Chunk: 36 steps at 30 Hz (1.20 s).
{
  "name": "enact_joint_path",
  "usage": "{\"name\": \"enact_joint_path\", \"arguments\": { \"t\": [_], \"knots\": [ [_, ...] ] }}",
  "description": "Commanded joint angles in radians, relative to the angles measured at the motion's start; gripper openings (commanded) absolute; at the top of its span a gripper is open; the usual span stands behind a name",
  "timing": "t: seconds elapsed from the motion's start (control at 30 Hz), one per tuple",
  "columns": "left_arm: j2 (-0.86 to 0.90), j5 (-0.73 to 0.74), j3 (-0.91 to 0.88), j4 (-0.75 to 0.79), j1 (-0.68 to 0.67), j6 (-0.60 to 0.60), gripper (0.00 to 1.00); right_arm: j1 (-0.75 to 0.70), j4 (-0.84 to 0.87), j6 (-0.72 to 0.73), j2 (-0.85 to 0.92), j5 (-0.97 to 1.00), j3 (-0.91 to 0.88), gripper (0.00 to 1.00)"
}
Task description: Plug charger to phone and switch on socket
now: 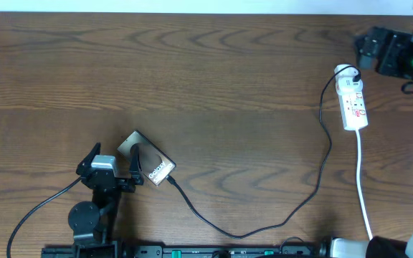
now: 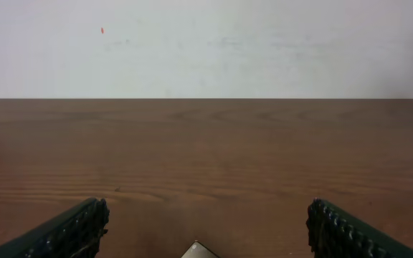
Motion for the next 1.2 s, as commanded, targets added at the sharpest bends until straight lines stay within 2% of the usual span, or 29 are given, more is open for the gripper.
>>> {"name": "enact_joint_path", "arguments": {
  "t": [0.0, 0.13, 0.23, 0.6, 0.73, 0.9, 1.03, 1.17],
  "knots": [
    [-0.006, 0.042, -0.01, -0.045, 0.002, -0.005, 0.91, 0.082, 0.047, -0.006, -0.078, 0.056, -0.028, 0.99],
    [-0.006, 0.042, -0.01, -0.045, 0.002, -0.005, 0.91, 0.168, 0.157, -0.007, -0.157, 0.143, -0.125, 0.99],
    [-0.006, 0.042, -0.01, -0.045, 0.002, -0.005, 0.91, 0.221, 0.276, -0.007, -0.246, 0.179, -0.27, 0.99],
    [-0.006, 0.042, -0.01, -0.045, 0.002, -0.005, 0.91, 0.244, 0.908, -0.007, -0.625, 0.18, -1.07, 0.99],
    [-0.006, 0.042, -0.01, -0.045, 0.002, -0.005, 0.91, 0.244, 1.085, -0.051, -0.777, 0.18, -1.339, 0.99],
    [-0.006, 0.042, -0.01, -0.045, 0.002, -0.005, 0.91, 0.244, 1.2, -0.155, -0.987, 0.18, -1.596, 0.99],
    [-0.006, 0.042, -0.01, -0.045, 0.002, -0.005, 0.91, 0.243, 1.205, -0.226, -1.138, 0.181, -1.724, 0.99],
    [-0.006, 0.042, -0.01, -0.045, 0.002, -0.005, 0.91, 0.24, 1.205, -0.235, -1.295, 0.203, -1.841, 0.99]
  ]
}}
